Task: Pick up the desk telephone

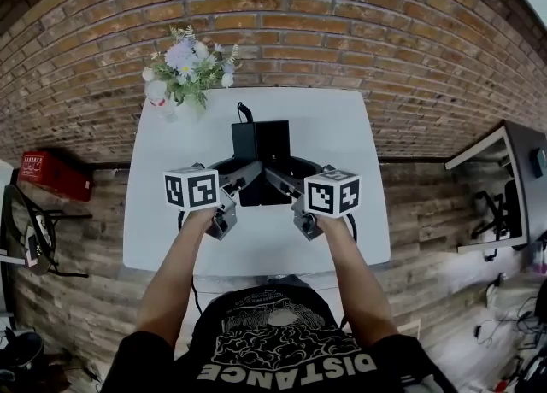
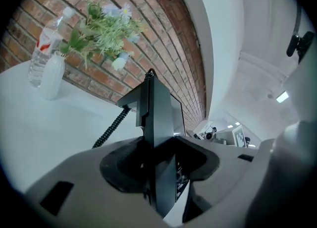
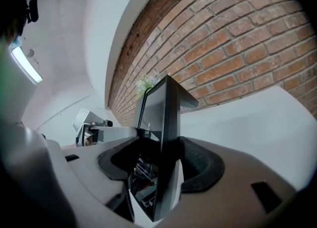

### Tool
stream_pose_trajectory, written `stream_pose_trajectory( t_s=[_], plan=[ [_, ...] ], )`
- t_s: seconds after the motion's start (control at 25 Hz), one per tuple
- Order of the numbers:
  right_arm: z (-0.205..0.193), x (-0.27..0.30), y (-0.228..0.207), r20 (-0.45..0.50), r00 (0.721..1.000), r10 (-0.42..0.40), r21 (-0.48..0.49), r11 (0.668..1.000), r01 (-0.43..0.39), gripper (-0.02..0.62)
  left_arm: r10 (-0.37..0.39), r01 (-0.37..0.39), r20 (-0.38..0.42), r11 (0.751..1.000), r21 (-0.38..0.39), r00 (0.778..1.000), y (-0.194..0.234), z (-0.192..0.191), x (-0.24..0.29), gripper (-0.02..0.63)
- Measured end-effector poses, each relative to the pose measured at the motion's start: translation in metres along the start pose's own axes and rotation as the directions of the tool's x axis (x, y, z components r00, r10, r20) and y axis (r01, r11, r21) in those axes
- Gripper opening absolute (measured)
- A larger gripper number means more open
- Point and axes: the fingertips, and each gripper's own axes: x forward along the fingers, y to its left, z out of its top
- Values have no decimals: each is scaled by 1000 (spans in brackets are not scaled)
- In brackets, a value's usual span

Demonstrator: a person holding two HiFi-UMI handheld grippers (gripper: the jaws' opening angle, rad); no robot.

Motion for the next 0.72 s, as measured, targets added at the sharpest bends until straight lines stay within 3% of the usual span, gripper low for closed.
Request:
stream_pose_trajectory(
  t_s=[0.28,0.72],
  plan=[
    [32,-18,41,88,996,1,-71,997,5,249,-28,21,53,992,124,998,-38,29,-29,196],
    [65,-49,110,204,979,9,-202,979,33,250,-96,59,138,965,254,986,-95,59,-81,196]
  ],
)
